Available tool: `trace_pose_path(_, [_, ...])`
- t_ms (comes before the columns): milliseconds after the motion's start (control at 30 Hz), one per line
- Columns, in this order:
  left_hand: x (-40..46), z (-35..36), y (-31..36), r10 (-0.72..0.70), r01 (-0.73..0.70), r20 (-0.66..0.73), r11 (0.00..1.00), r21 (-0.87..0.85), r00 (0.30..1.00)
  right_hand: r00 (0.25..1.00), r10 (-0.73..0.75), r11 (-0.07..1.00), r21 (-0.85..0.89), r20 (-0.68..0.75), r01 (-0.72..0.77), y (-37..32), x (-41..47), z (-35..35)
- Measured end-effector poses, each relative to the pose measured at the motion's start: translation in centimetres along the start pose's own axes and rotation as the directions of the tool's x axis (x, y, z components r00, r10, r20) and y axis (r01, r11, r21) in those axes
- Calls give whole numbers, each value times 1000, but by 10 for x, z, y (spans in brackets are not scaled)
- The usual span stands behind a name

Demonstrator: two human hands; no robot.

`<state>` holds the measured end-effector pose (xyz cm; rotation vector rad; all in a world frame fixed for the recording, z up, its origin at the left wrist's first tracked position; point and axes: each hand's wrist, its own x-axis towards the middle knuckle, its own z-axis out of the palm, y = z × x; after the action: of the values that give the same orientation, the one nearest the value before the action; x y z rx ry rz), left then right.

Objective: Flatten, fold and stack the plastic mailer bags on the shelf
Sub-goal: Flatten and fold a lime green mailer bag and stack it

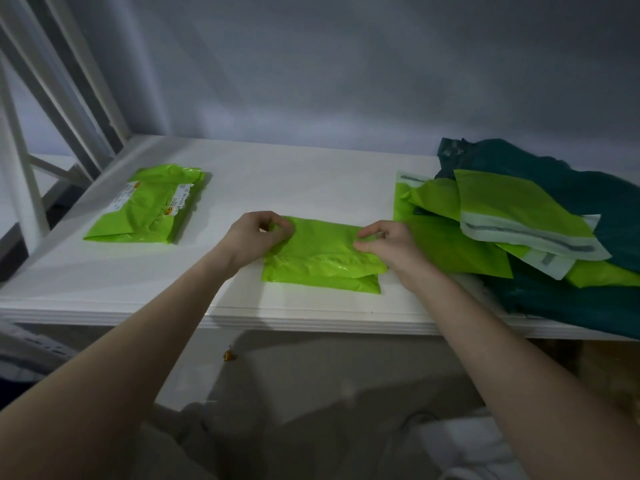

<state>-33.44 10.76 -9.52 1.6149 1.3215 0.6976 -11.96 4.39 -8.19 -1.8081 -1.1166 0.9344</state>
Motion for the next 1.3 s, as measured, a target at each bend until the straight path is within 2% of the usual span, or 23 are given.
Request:
trace_pose_path(333, [-6,2,-5,-9,9,10,999,45,1000,994,-85,995,-60,-67,81,7,-8,7])
trace_pose_path(567, [-13,8,-3,86,-73,-30,950,302,996,984,-151,977,-169,-98,133,13,-11,11])
trace_pose_path(700, [-16,10,-5,125,-107,-27,924,366,992,974,-195,950,-267,-114,159,15,-13,15])
trace_pose_path(800, [-18,11,-8,188,-167,-1,873,458,982,972,-214,902,-401,-94,160,19,-14,21])
trace_pose_path(933, [-24,11,-8,202,-163,10,759,630,979,968,-232,812,-567,-98,137,19,-16,19])
trace_pose_path(1000, [-27,10,-4,189,-146,18,691,708,982,972,-217,775,-621,-88,117,17,-17,15])
trace_pose_path(1100, [-30,11,6,157,-124,24,664,737,987,974,-218,753,-646,-64,126,14,-19,15])
trace_pose_path(1200, [-29,16,13,259,-188,6,687,702,966,932,-357,740,-627,-61,242,7,-19,20])
trace_pose_path(1300, [-24,30,16,398,-310,38,649,694,917,855,-518,648,-659,-12,383,1,-17,36])
